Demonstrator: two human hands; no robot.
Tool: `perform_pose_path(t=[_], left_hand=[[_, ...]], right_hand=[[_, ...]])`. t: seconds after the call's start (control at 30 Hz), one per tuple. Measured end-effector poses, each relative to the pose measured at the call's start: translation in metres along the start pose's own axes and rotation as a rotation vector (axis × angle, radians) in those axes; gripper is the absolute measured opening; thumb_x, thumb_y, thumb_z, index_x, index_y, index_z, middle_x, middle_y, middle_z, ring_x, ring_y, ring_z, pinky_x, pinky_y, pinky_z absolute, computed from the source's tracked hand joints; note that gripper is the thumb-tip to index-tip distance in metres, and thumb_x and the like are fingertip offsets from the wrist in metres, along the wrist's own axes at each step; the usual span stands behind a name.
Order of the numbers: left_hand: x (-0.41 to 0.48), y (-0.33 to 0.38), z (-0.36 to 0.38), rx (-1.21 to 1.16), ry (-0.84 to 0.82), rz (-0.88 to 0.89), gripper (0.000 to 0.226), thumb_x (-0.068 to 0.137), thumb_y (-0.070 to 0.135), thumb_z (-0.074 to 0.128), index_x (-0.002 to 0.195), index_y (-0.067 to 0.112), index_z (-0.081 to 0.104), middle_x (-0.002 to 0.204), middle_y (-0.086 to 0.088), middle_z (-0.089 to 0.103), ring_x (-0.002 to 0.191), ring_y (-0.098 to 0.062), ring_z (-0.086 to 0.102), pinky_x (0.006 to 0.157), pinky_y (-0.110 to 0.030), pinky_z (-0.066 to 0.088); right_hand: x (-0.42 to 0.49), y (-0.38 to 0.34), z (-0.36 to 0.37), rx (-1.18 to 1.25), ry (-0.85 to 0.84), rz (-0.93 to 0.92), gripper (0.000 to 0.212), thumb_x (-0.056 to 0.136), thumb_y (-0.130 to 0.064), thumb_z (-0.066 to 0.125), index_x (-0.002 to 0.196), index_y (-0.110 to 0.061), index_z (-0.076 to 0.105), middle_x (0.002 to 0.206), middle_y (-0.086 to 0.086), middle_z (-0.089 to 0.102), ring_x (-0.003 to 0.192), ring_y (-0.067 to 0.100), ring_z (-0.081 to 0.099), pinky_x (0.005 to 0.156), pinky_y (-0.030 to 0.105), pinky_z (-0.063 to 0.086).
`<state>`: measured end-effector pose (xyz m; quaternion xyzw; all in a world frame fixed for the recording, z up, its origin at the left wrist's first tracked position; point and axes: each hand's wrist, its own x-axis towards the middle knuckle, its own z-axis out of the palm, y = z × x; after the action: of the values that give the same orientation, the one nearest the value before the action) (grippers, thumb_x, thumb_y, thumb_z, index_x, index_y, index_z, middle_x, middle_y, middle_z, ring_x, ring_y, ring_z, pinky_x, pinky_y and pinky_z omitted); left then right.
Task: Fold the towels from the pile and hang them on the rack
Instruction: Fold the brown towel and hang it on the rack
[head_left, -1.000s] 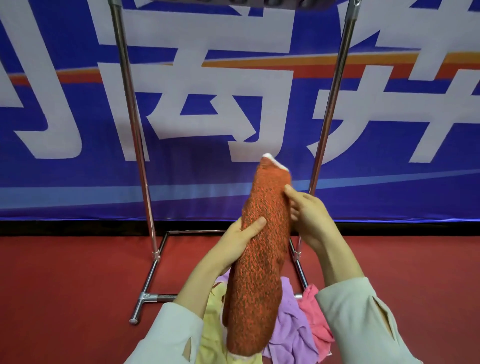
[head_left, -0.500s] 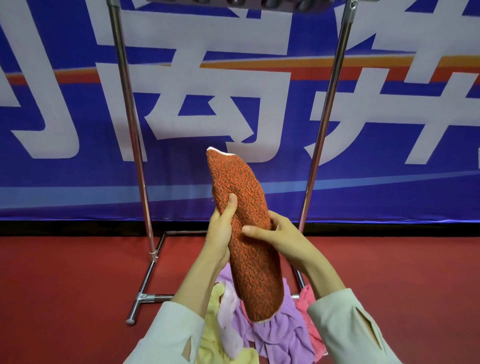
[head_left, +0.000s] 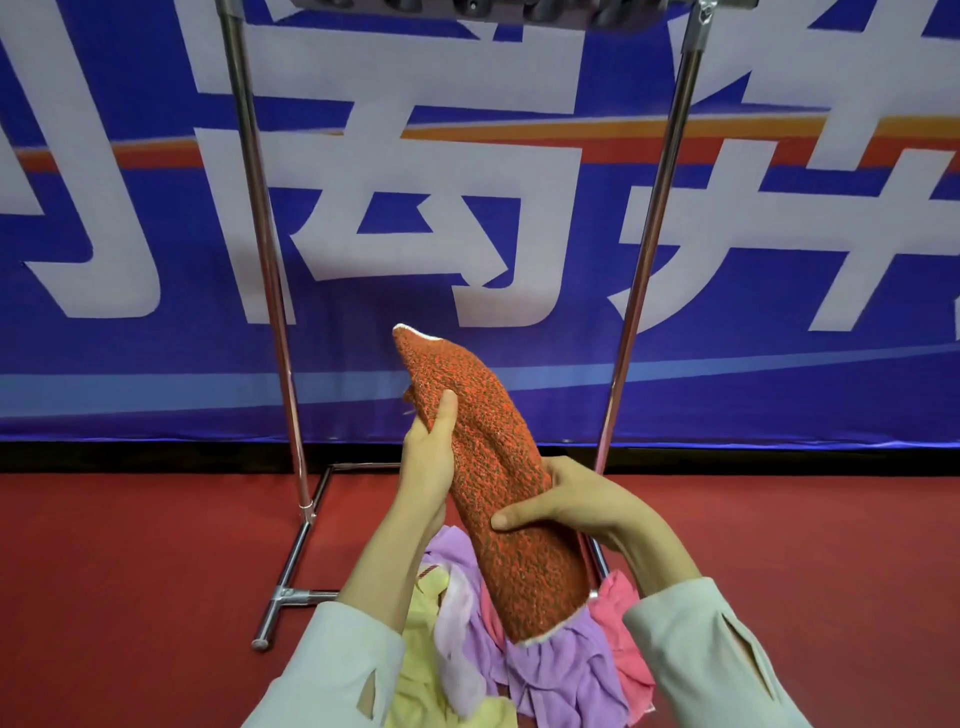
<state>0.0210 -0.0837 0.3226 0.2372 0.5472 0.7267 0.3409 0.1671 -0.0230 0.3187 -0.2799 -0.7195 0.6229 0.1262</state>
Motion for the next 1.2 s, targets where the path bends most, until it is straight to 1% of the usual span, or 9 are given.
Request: perform_pose_path(t=[0.1,0.27,0.37,0.47,0.63,0.77,0.9,1.07,1.2], left_hand=[[0.003,0.002,0.001,-0.137,-0.023,-0.152,0.042,0.095,0.036,0.053,0.121,0.003,0.059,0.113,-0.015,0.068,0.104,-0.027,0.065,0.093,-0.039,0.051],[-0.001,0.006,-0.005,-0.042,-0.335,-0.176,0.04,0.082,-0.005,0.06,0.122,-0.003,0.057,0.12,-0.022,0.064,0.098,-0.024,0.065,0.086,-0.03,0.053],[-0.004,0.008,-0.006,0.036,-0.434,-0.129,0.043,0.086,-0.006,0.058,0.126,0.008,0.053,0.12,-0.013,0.066,0.098,-0.018,0.066,0.084,-0.024,0.053],[-0.005,0.009,-0.008,0.114,-0.451,-0.067,0.047,0.087,-0.006,0.059,0.128,0.014,0.048,0.118,-0.011,0.066,0.098,-0.017,0.066,0.084,-0.022,0.055],[-0.003,0.01,-0.006,0.152,-0.309,0.129,0.056,0.091,-0.002,0.057,0.127,0.029,0.027,0.098,-0.013,0.067,0.08,-0.021,0.064,0.076,-0.03,0.053],[-0.006,0.012,-0.006,0.273,-0.392,0.271,0.036,0.093,0.004,0.056,0.116,0.03,0.05,0.103,-0.007,0.064,0.094,-0.02,0.061,0.083,-0.027,0.049],[-0.006,0.013,-0.016,0.369,-0.512,0.281,0.07,0.074,-0.004,0.075,0.126,0.033,0.047,0.119,0.002,0.058,0.106,-0.01,0.06,0.091,-0.02,0.049],[-0.005,0.008,-0.011,0.626,-0.316,0.432,0.075,0.067,-0.001,0.074,0.129,0.034,0.05,0.118,0.007,0.059,0.106,-0.012,0.057,0.094,-0.023,0.044],[-0.007,0.007,-0.009,0.643,-0.218,0.549,0.059,0.065,-0.003,0.074,0.114,0.028,0.062,0.112,0.009,0.063,0.1,-0.007,0.057,0.088,-0.011,0.041]], right_hand=[[0.002,0.001,0.002,0.049,0.107,-0.042,0.04,0.067,0.001,0.083,0.103,-0.005,0.068,0.098,0.008,0.074,0.089,0.02,0.068,0.098,0.043,0.051],[0.004,-0.004,0.002,0.28,0.33,-0.087,0.044,0.083,-0.041,0.071,0.108,-0.005,0.065,0.108,0.009,0.072,0.101,0.021,0.068,0.095,0.038,0.05],[0.004,-0.005,0.0,0.411,0.418,-0.095,0.027,0.088,-0.021,0.067,0.11,-0.005,0.059,0.103,0.015,0.071,0.087,0.021,0.067,0.087,0.037,0.051],[0.002,-0.003,-0.004,0.468,0.353,-0.211,0.046,0.087,-0.005,0.064,0.128,-0.022,0.052,0.104,0.018,0.072,0.09,0.027,0.07,0.083,0.038,0.055],[-0.001,-0.006,-0.008,0.324,0.289,-0.335,0.054,0.085,0.002,0.059,0.125,-0.034,0.061,0.119,0.009,0.065,0.092,0.031,0.057,0.08,0.034,0.047],[-0.004,-0.007,-0.006,0.244,0.327,-0.324,0.054,0.073,0.004,0.068,0.118,-0.026,0.066,0.112,0.007,0.067,0.097,0.022,0.058,0.093,0.043,0.048],[-0.01,-0.013,-0.008,0.135,0.377,-0.323,0.06,0.07,0.008,0.077,0.121,-0.019,0.063,0.116,0.006,0.068,0.108,0.019,0.063,0.097,0.034,0.052],[-0.005,-0.016,-0.006,-0.263,0.511,-0.26,0.072,0.062,-0.008,0.088,0.125,-0.024,0.058,0.112,-0.004,0.066,0.105,0.012,0.061,0.093,0.021,0.048],[-0.007,-0.019,-0.003,-0.429,0.627,-0.292,0.052,0.064,-0.012,0.086,0.11,-0.023,0.065,0.098,-0.005,0.067,0.091,0.01,0.061,0.081,0.016,0.046]])
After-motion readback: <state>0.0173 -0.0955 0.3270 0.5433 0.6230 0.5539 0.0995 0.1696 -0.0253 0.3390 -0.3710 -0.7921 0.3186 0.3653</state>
